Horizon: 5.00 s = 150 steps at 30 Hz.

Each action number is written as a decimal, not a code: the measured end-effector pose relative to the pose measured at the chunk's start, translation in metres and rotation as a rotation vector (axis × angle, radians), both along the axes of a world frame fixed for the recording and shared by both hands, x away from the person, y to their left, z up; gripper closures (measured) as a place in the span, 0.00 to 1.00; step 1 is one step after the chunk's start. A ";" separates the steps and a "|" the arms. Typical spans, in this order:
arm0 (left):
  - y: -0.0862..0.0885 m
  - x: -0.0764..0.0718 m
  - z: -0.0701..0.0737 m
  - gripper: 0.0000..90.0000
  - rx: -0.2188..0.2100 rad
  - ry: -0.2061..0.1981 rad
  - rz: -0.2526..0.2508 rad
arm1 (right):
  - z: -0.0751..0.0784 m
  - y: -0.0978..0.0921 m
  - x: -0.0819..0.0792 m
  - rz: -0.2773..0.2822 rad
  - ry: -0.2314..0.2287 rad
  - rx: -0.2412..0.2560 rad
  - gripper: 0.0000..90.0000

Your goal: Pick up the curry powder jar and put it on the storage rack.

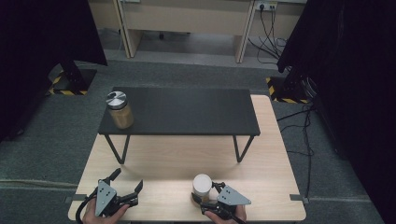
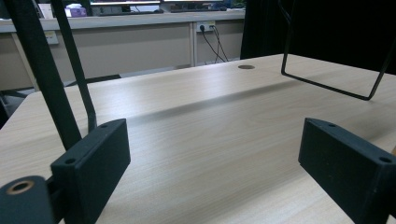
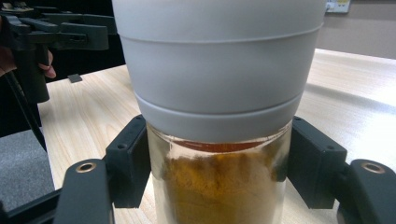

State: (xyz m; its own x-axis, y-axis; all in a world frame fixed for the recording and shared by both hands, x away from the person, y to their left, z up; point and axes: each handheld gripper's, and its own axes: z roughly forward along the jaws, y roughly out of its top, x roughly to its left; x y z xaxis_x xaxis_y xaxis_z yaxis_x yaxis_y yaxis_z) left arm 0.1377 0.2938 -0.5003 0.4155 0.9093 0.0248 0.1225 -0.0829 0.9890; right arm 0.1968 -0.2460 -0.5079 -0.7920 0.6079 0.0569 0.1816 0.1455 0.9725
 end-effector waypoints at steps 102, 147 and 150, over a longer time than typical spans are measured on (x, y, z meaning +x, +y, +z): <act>0.006 0.003 -0.005 0.09 -0.016 0.020 -0.001 | 0.175 -0.015 0.031 0.032 -0.104 0.000 0.36; 0.009 0.006 -0.005 0.10 -0.020 0.030 0.002 | 0.227 0.007 0.122 -0.115 -0.076 -0.018 0.36; 0.009 0.006 -0.005 0.10 -0.022 0.027 0.003 | 0.227 0.011 0.127 -0.124 -0.060 -0.029 0.36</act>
